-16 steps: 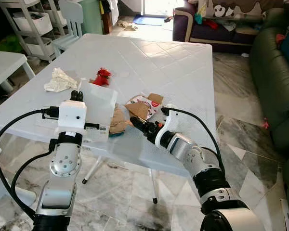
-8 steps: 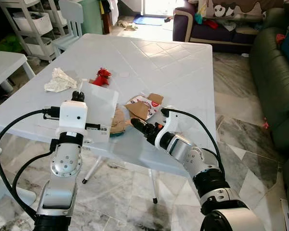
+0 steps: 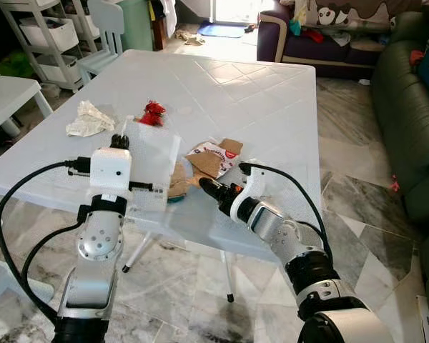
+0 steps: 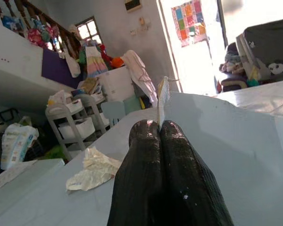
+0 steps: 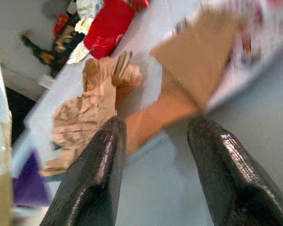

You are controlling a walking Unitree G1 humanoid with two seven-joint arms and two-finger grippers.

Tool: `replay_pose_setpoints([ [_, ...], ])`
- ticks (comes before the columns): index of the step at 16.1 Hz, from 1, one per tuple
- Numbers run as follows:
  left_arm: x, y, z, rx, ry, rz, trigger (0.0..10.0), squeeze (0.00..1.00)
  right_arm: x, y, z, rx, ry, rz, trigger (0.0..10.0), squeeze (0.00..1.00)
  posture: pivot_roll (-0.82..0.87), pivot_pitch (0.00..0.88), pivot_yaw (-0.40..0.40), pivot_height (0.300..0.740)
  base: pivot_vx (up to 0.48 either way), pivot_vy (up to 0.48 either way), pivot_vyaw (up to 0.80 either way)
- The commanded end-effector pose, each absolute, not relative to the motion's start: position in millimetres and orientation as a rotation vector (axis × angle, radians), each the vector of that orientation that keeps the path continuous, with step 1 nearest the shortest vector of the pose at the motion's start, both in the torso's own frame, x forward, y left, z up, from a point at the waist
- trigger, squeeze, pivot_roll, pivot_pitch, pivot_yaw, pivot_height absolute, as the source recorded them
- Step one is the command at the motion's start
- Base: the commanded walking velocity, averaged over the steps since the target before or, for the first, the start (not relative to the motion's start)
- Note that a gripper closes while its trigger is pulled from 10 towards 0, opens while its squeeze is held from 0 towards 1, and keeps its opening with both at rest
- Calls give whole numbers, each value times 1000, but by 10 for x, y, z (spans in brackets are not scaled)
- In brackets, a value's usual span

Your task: Picking trash to rubbish bin

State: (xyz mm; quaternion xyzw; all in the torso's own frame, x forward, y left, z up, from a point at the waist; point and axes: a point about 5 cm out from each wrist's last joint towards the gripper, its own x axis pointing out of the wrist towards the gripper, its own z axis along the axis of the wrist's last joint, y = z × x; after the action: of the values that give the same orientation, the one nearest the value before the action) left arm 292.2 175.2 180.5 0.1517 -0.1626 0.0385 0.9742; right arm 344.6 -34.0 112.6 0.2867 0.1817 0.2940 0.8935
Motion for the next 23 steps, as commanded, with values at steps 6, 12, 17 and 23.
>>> replay_pose_setpoints([
  [6, 2986, 1749, 1858, 274, -331, 103, 10000, 0, 3468, -743, 1461, 318, 42, 440, 10000, 0, 54, 57, -7, 740, 0, 0, 0],
  [12, 3052, 1799, 1847, 232, -291, 117, 10000, 0, 3419, -1183, 1442, 279, 1, 278, 10000, 0, 46, 53, 6, 740, 0, 63, -620],
  [17, 3067, 1794, 1846, 235, -287, 108, 10000, 0, 3411, -1244, 1435, 278, 1, 251, 10000, 0, 46, 50, 13, 740, 0, 297, -83],
  [23, 3069, 1764, 1871, 249, -303, 96, 10000, 0, 3413, -1284, 1434, 273, 0, 230, 10000, 0, 44, 49, 16, 740, 0, 0, 0],
])
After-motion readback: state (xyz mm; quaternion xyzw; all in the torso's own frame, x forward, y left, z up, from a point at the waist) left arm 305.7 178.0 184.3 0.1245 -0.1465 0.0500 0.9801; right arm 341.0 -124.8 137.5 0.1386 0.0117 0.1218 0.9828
